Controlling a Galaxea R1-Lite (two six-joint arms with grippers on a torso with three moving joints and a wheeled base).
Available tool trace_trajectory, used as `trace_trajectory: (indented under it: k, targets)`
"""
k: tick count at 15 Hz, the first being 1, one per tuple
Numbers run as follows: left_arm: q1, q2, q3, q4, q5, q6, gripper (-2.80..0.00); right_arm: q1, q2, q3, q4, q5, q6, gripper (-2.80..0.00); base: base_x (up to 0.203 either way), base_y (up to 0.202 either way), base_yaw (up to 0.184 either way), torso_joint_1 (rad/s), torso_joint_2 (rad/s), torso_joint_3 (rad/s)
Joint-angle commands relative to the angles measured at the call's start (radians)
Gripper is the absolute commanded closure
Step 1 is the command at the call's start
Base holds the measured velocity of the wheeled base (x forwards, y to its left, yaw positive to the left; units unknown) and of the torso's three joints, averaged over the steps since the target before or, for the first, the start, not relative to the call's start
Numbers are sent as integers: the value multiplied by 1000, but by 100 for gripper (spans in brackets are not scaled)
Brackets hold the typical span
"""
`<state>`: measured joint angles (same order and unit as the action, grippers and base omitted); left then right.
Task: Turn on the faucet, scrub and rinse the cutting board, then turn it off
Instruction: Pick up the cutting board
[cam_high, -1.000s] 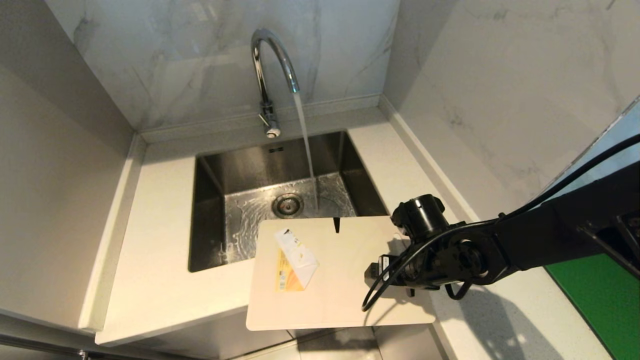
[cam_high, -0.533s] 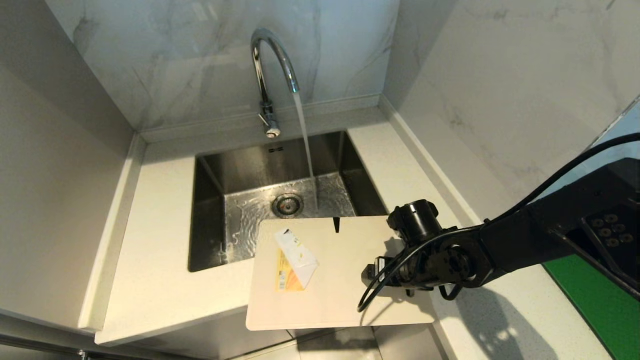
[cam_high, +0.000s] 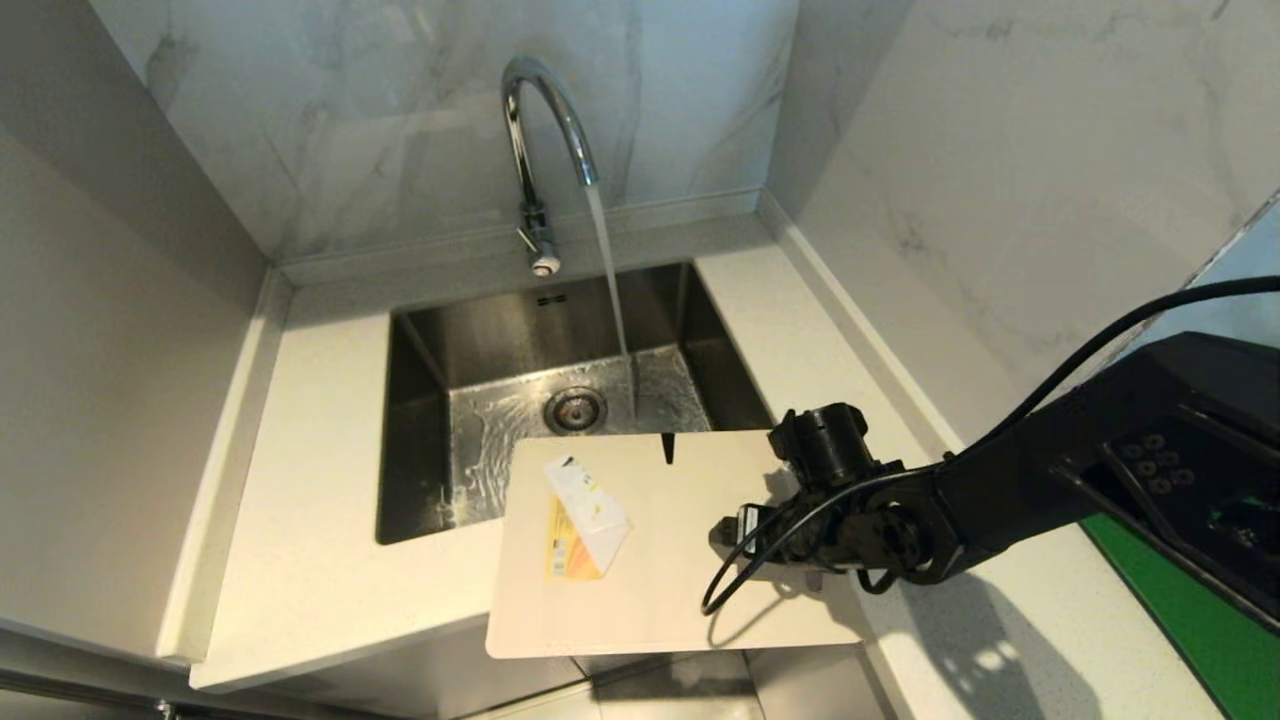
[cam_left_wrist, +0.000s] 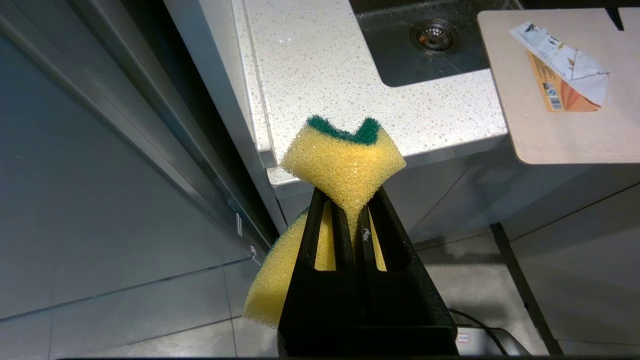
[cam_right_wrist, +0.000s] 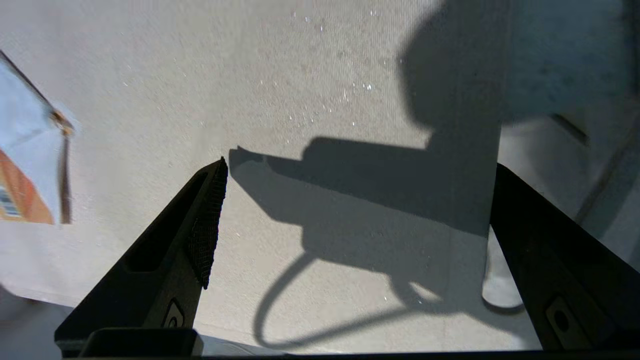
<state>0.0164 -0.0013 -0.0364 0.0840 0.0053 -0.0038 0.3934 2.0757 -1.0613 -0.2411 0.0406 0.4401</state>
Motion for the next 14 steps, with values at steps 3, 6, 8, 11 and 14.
trace_trajectory:
  k: [3, 6, 8, 11, 14]
  targets:
    - [0, -2, 0, 0, 1, -1, 0, -1, 12, 4, -27, 19, 93, -280, 0, 0, 0, 0, 0, 0]
    - [0, -2, 1, 0, 1, -1, 0, -2, 2, 28, -27, 21, 124, -280, 0, 0, 0, 0, 0, 0]
    - [0, -2, 0, 0, 1, -1, 0, -3, -11, 51, -27, 34, 142, -280, 0, 0, 0, 0, 0, 0]
    - [0, -2, 0, 0, 1, -1, 0, -4, -37, 83, -27, 50, 150, -280, 0, 0, 0, 0, 0, 0]
    - [0, -2, 0, 0, 1, -1, 0, -2, -37, 86, -30, 73, 155, -280, 0, 0, 0, 0, 0, 0]
